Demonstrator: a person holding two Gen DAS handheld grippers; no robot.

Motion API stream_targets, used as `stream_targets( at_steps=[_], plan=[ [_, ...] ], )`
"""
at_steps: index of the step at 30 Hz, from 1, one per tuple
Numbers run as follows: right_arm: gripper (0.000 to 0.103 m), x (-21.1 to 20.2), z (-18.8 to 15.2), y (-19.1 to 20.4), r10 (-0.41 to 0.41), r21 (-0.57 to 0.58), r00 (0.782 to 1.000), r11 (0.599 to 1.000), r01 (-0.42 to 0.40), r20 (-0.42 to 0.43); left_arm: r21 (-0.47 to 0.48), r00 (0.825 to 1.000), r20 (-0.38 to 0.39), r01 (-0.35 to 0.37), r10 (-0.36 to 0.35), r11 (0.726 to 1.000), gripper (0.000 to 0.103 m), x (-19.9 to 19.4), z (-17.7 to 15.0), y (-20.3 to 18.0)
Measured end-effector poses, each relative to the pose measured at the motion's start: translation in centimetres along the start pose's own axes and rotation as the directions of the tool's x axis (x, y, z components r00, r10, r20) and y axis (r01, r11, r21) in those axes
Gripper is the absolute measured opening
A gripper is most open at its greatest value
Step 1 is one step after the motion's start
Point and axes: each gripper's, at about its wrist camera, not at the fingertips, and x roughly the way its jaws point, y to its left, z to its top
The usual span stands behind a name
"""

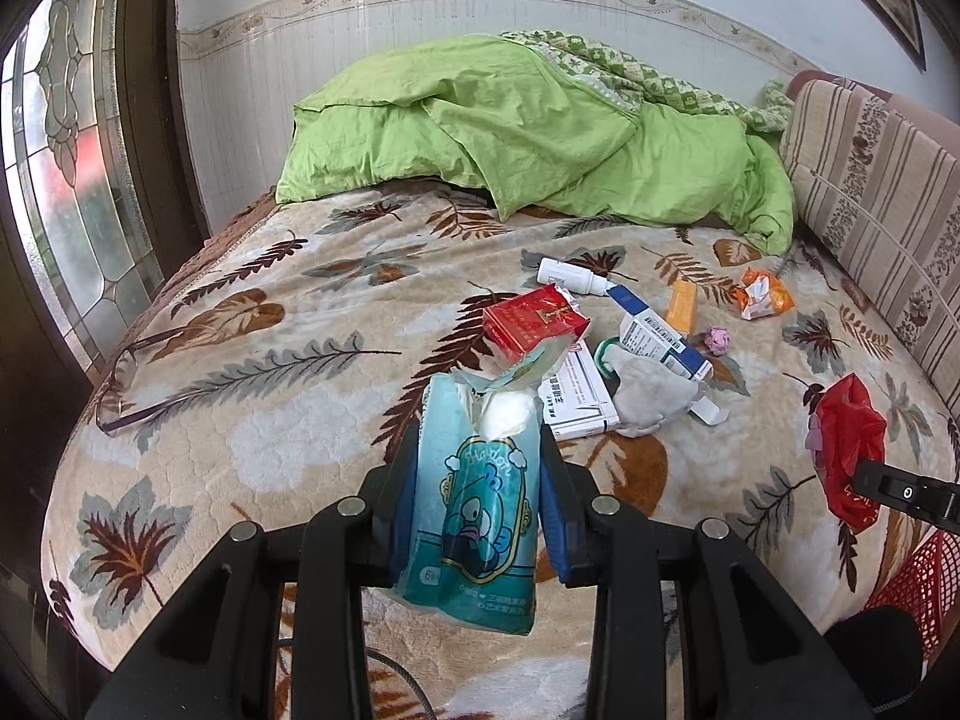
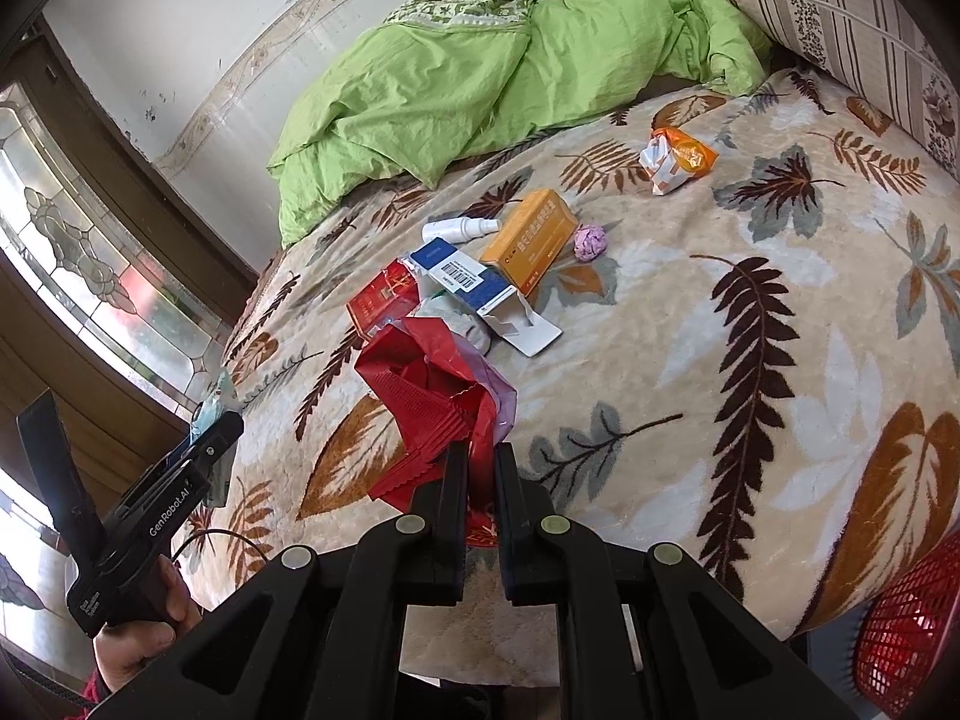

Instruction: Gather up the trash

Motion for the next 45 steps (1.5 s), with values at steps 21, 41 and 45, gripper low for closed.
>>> stream_targets(
  at_steps=[21,41,45],
  plan=[
    [0.008,0.2,-0.1,0.5,0.001,-0.004,1.000,1.000,-0.001,-0.002,0.000,1.000,0.001,-0.004,0.004,1.000,0.034,-0.1,0.0,0.1],
    [0.008,-1.7,0.1,-1.1,0.012,0.033,0.999,0.999,-0.013,0.040,0.053,1.000,0.006,0.011,-0.011,0.999,0.034,-1.2,0.4,-2.7],
    [0.008,-3.1,0.1,-2.1,0.003,0.054,0.998,0.999,-0.007,0.063,0.074,0.998,-0.001,0.063,-0.063,0.995,0.034,-1.5,0.5,-4.2]
  ],
)
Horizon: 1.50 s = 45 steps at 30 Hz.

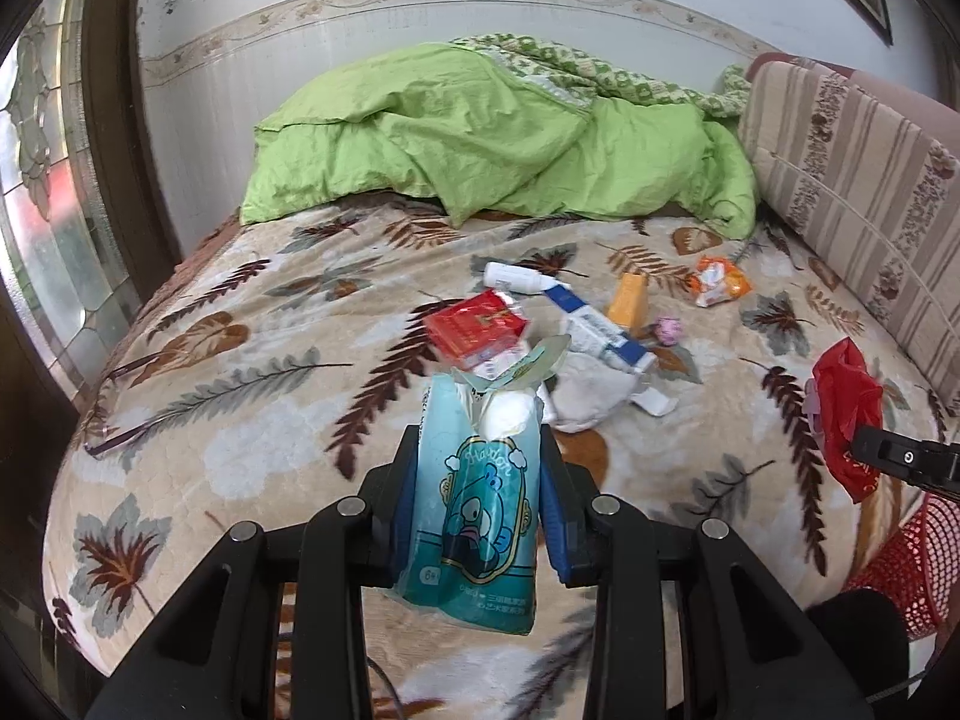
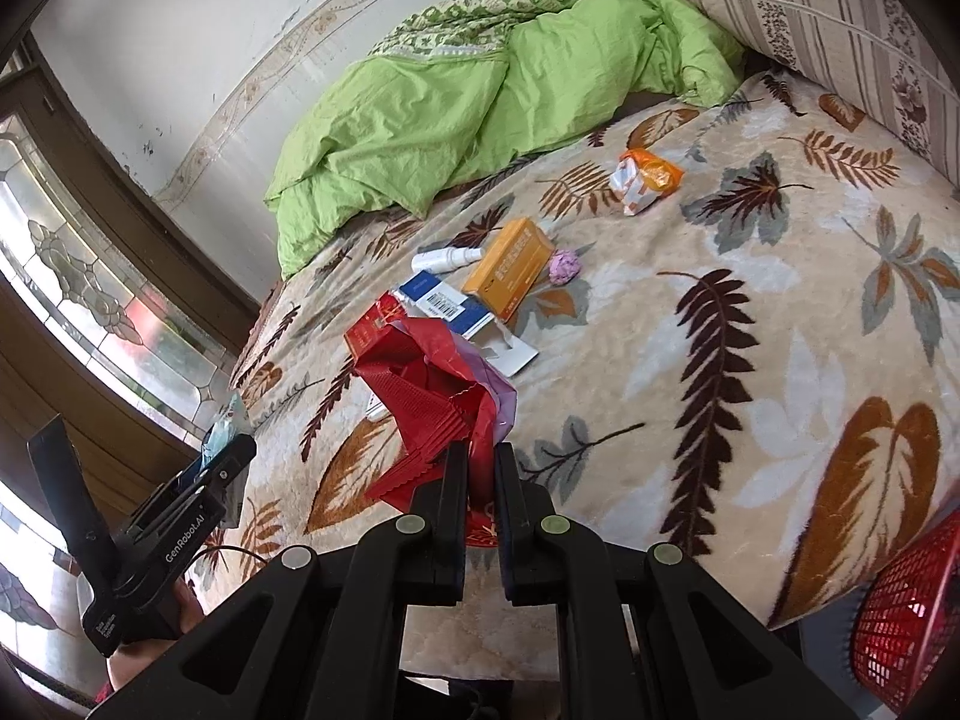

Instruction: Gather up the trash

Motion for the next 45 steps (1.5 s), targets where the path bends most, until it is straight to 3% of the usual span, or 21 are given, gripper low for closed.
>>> stream_targets(
  at_steps=[5,7,9,12,14,15,18,21,25,26,29,33,36,38,42,45],
  plan=[
    [0.008,-3.2,-0.1,-2.9,-0.036,0.049,0.998,0.998,0.034,0.046,0.064,0.988,-0.029,0.156,-0.154,0.986,0.034,-0.2,0.1,-4.3],
    [0.008,-4.9,-0.4,-4.7,-0.060,0.088,0.996,0.995,0.054,0.064,0.105,0.974,-0.050,0.225,-0.220,0.969,0.034,-0.2,0.2,-6.8],
    [0.008,-6.6,-0.7,-6.6,-0.091,0.130,0.992,0.988,0.080,0.082,0.134,0.948,-0.079,0.318,-0.309,0.939,0.034,-0.4,0.2,-9.6],
    [0.008,-9.9,-1.6,-9.8,-0.148,0.202,0.982,0.972,0.123,0.115,0.169,0.887,-0.134,0.461,-0.443,0.871,0.034,-0.8,0.4,-14.2],
    [0.008,-12.2,-2.3,-12.0,-0.195,0.254,0.971,0.955,0.156,0.137,0.181,0.834,-0.183,0.549,-0.521,0.816,0.034,-1.2,0.5,-17.7],
    [0.008,-13.5,-2.7,-13.1,-0.220,0.279,0.964,0.945,0.173,0.148,0.187,0.799,-0.216,0.598,-0.561,0.779,0.034,-1.4,0.5,-19.6],
    [0.008,-17.5,-4.1,-16.6,-0.321,0.348,0.931,0.904,0.248,0.172,0.201,0.729,-0.279,0.681,-0.626,0.704,0.034,-2.1,0.1,-24.1],
    [0.008,-20.5,-5.6,-19.0,-0.403,0.397,0.899,0.863,0.312,0.170,0.196,0.638,-0.368,0.764,-0.677,0.614,0.035,-2.8,-1.0,-29.3],
    [0.008,-22.7,-7.5,-22.1,-0.469,0.461,0.872,0.810,0.362,0.139,0.223,0.577,-0.434,0.813,-0.692,0.538,0.036,-3.6,-2.6,-34.6],
    [0.010,-23.0,-7.9,-22.6,-0.483,0.470,0.866,0.799,0.375,0.129,0.234,0.566,-0.451,0.821,-0.691,0.520,0.037,-3.7,-3.1,-35.9],
    [0.013,-23.7,-8.7,-23.9,-0.513,0.492,0.853,0.770,0.407,0.098,0.238,0.545,-0.493,0.834,-0.678,0.497,0.052,-3.9,-4.1,-38.5],
    [0.018,-24.6,-9.1,-24.6,-0.526,0.502,0.844,0.759,0.414,0.100,0.222,0.545,-0.498,0.832,-0.675,0.508,0.053,-3.8,-4.5,-38.7],
    [0.018,-24.7,-9.0,-24.4,-0.534,0.487,0.838,0.764,0.423,0.111,0.223,0.573,-0.479,0.812,-0.665,0.539,0.055,-3.4,-4.2,-37.4],
    [0.018,-24.3,-8.4,-24.0,-0.520,0.472,0.846,0.779,0.412,0.120,0.217,0.595,-0.458,0.795,-0.660,0.566,0.056,-2.9,-3.7,-35.9],
    [0.018,-22.3,-7.0,-22.3,-0.462,0.426,0.877,0.825,0.372,0.129,0.226,0.672,-0.398,0.732,-0.625,0.643,0.058,-2.3,-2.8,-31.9],
    [0.018,-19.5,-5.5,-20.4,-0.397,0.378,0.910,0.866,0.329,0.118,0.217,0.716,-0.360,0.688,-0.599,0.693,0.058,-1.8,-2.1,-28.6]
  ],
)
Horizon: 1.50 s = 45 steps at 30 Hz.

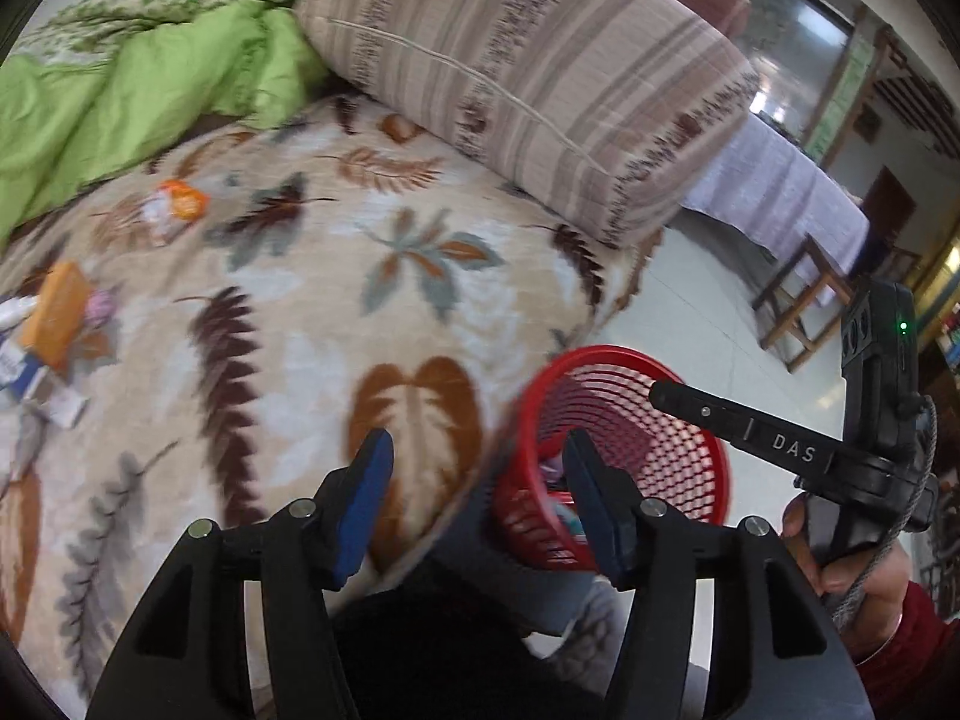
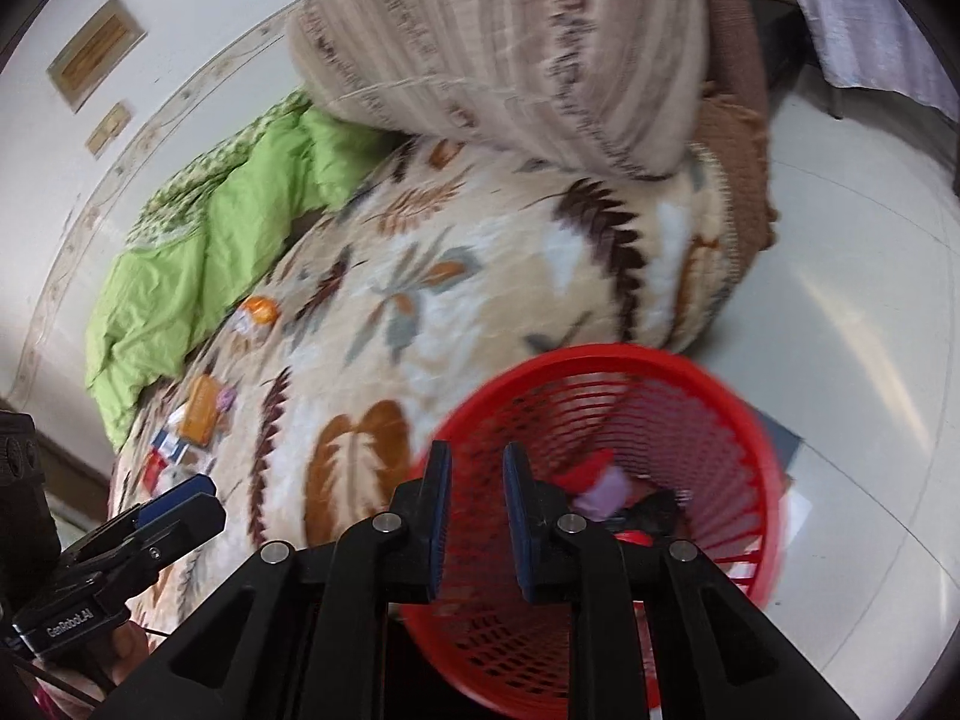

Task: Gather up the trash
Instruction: 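Carry the teal packet in the left tool while the right tool carries the red bag to the basket, then open both tools over the red basket to drop the items, then grasp the white cloth with the right tool while the left tool approaches the red cigarette pack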

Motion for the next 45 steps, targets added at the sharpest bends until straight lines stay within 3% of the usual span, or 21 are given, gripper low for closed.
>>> stream_targets(
  at_steps=[7,12,18,24,26,31,34,36,39,40,41,45],
  plan=[
    [0.033,4.1,-0.5,7.7,0.095,-0.118,0.992,0.987,-0.105,-0.085,-0.140,0.990,0.046,-0.124,0.131,0.982,0.058,-4.8,-2.2,8.4],
    [0.033,6.8,-0.8,13.9,0.150,-0.218,0.977,0.959,-0.181,-0.152,-0.258,0.972,0.060,-0.206,0.228,0.944,0.058,-7.9,-4.5,14.6],
    [0.041,10.0,-2.6,22.2,0.194,-0.344,0.949,0.898,-0.273,-0.247,-0.463,0.937,0.049,-0.285,0.345,0.840,0.058,-11.6,-7.8,23.5],
    [0.043,13.7,-5.1,30.0,0.228,-0.424,0.916,0.831,-0.360,-0.331,-0.559,0.903,0.043,-0.334,0.429,0.759,0.058,-14.6,-9.5,29.5],
    [0.059,15.4,-5.8,32.2,0.243,-0.424,0.901,0.817,-0.389,-0.359,-0.570,0.896,0.040,-0.344,0.443,0.746,0.058,-15.2,-9.5,31.1],
    [0.063,20.0,-7.0,36.0,0.239,-0.399,0.892,0.828,-0.393,-0.384,-0.564,0.885,0.058,-0.352,0.461,0.747,0.064,-16.1,-8.3,34.4],
    [0.063,22.8,-7.5,37.1,0.222,-0.375,0.889,0.845,-0.380,-0.401,-0.535,0.882,0.070,-0.361,0.466,0.764,0.068,-16.0,-7.1,35.6],
    [0.063,24.5,-7.9,37.5,0.190,-0.376,0.900,0.860,-0.346,-0.393,-0.518,0.879,0.079,-0.366,0.470,0.773,0.071,-15.6,-6.2,36.4],
    [0.063,26.3,-7.8,37.4,0.194,-0.338,0.903,0.881,-0.332,-0.384,-0.494,0.888,0.085,-0.356,0.451,0.793,0.075,-14.4,-4.8,37.9],
    [0.055,26.7,-7.7,37.3,0.196,-0.333,0.902,0.882,-0.333,-0.384,-0.490,0.892,0.081,-0.352,0.444,0.797,0.075,-14.0,-4.3,38.4],
    [0.032,27.0,-7.7,37.3,0.204,-0.327,0.898,0.881,-0.342,-0.389,-0.487,0.899,0.077,-0.344,0.432,0.803,0.075,-13.5,-4.0,38.8],
    [0.020,26.2,-7.5,36.8,0.234,-0.334,0.883,0.862,-0.382,-0.407,-0.486,0.911,0.079,-0.320,0.406,0.813,0.075,-11.8,-2.7,40.5]
  ],
)
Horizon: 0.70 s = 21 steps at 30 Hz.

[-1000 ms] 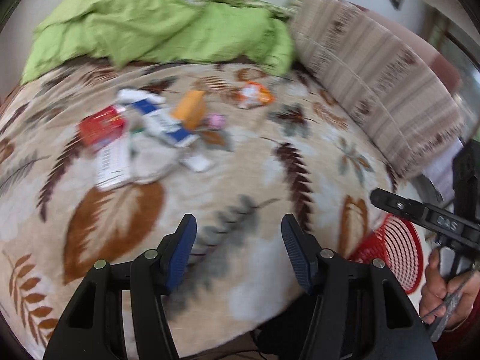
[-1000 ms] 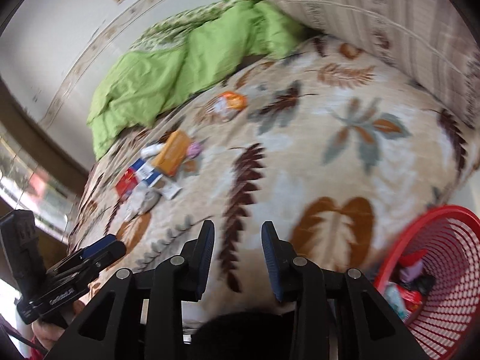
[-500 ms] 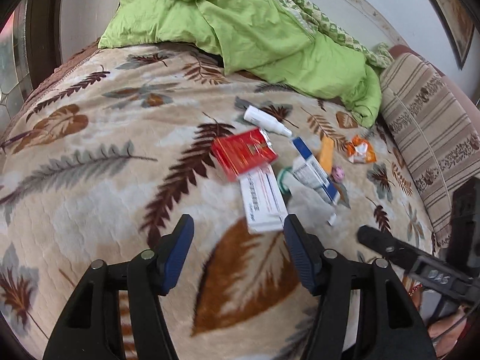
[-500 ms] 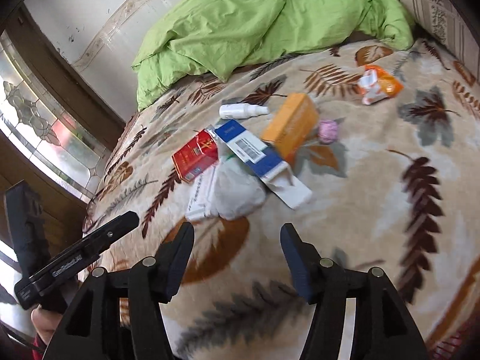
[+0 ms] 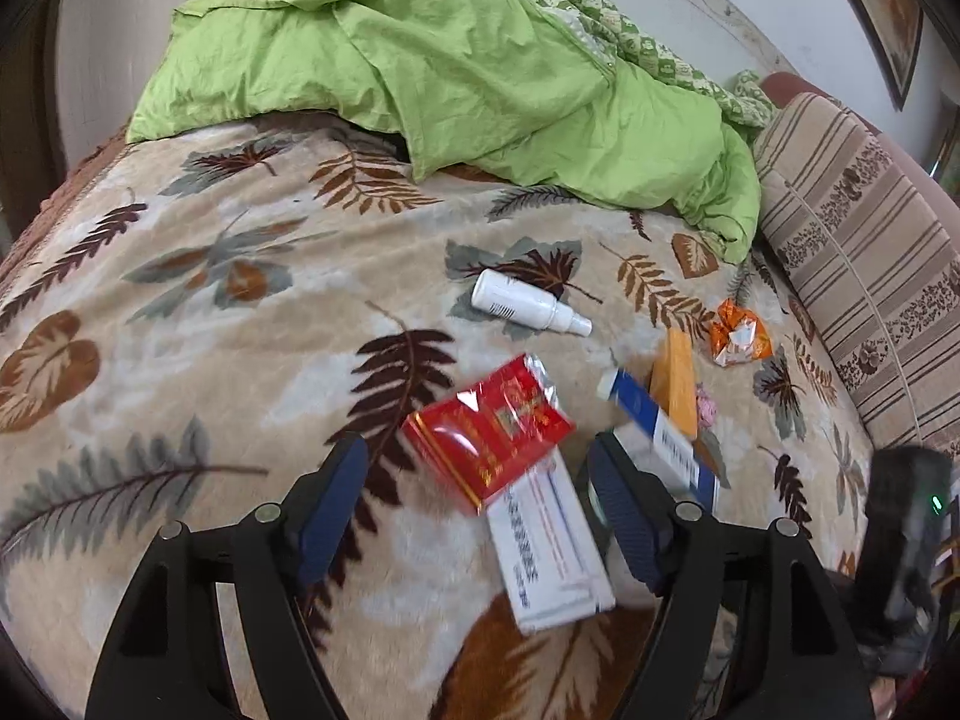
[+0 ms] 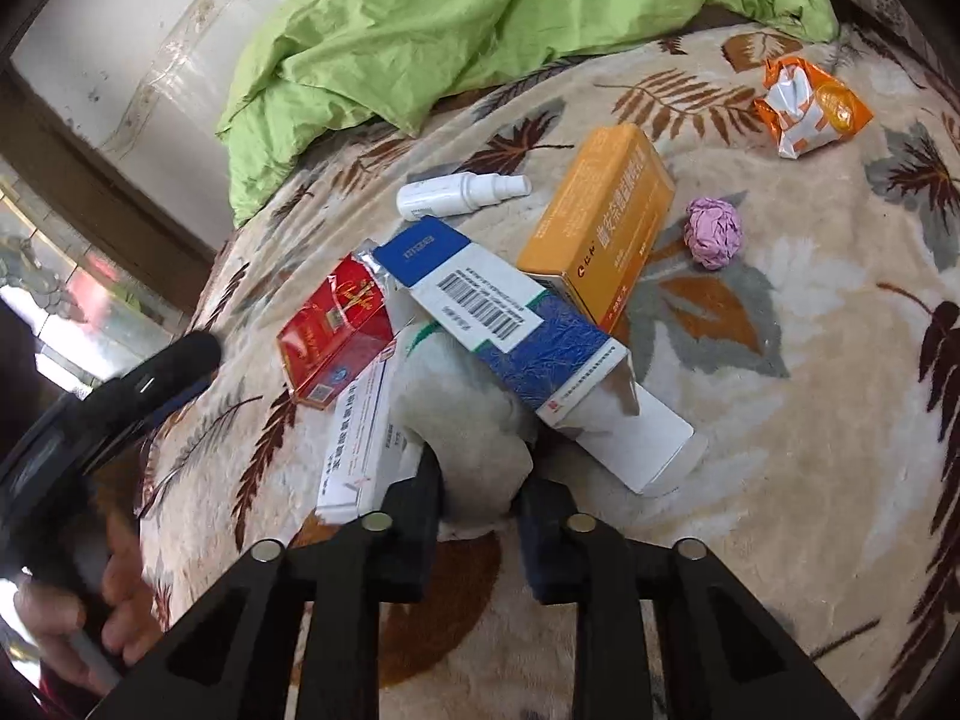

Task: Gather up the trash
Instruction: 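Grasp the white cloth with the right tool while the left tool approaches the red cigarette pack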

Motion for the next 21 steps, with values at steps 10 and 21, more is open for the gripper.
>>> stream_targets(
  at_steps=[10,21],
  plan=[
    [0.018,-5.7,-5.0,-2.3,0.061,-0.030,0.998,0.998,-0.060,0.005,0.037,0.989,-0.112,0.102,-0.097,0.994,0.075,5.2,1.2,-0.2],
    [0.018,-6.3,-5.5,-3.9,0.086,0.009,0.994,0.996,-0.086,0.061,0.157,0.995,-0.091,-0.028,0.043,0.987,0.075,4.2,-0.4,-4.5]
  ],
)
